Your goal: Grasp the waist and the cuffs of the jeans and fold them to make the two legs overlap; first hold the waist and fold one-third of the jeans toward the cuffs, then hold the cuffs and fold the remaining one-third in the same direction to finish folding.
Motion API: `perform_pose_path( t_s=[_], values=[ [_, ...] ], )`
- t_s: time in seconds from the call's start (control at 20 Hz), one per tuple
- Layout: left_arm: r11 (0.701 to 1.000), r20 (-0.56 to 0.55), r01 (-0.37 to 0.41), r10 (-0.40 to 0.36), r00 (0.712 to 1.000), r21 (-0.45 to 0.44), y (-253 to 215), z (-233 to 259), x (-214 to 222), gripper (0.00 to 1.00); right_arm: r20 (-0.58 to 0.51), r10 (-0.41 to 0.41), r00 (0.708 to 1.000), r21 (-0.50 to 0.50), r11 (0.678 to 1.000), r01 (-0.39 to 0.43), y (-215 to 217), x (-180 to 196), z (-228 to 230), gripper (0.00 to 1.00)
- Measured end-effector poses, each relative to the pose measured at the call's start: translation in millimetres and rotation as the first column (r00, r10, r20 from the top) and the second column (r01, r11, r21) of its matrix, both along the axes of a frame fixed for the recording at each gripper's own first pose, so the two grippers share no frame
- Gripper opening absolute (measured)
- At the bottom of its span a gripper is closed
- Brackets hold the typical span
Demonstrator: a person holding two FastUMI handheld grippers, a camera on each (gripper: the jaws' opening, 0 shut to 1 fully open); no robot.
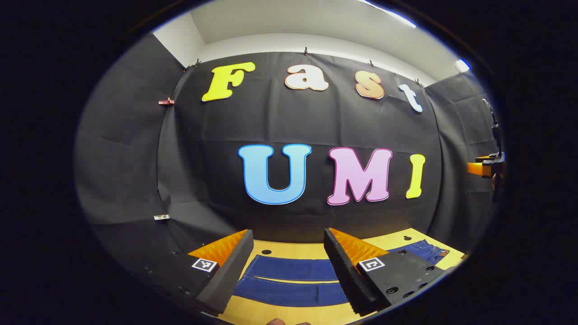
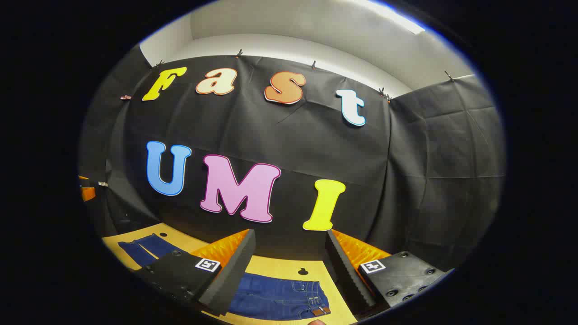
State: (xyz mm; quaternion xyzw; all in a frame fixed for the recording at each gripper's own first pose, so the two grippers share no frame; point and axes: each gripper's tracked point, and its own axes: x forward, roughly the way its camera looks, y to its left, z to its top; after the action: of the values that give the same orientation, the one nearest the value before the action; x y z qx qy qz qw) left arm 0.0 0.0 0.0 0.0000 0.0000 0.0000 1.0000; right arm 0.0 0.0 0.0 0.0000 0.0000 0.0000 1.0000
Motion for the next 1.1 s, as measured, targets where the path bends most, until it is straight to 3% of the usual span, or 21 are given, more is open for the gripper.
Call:
perform_pose_path(
  t_s=[0.65,1.1],
  values=[
    [0.999,-0.004,0.025,-0.025,1.0,-0.021,-10.9,-7.5,5.6,0.98,-0.009,-0.033,0.999,0.029,0.999,0.033,-15.3,1.2,-4.3,0.96],
    [0.998,-0.005,0.068,-0.068,0.998,0.007,-41.3,-10.4,24.3,0.98,-0.024,0.01,1.0,-0.004,1.0,-0.01,5.8,2.5,-23.7,0.96]
  ],
)
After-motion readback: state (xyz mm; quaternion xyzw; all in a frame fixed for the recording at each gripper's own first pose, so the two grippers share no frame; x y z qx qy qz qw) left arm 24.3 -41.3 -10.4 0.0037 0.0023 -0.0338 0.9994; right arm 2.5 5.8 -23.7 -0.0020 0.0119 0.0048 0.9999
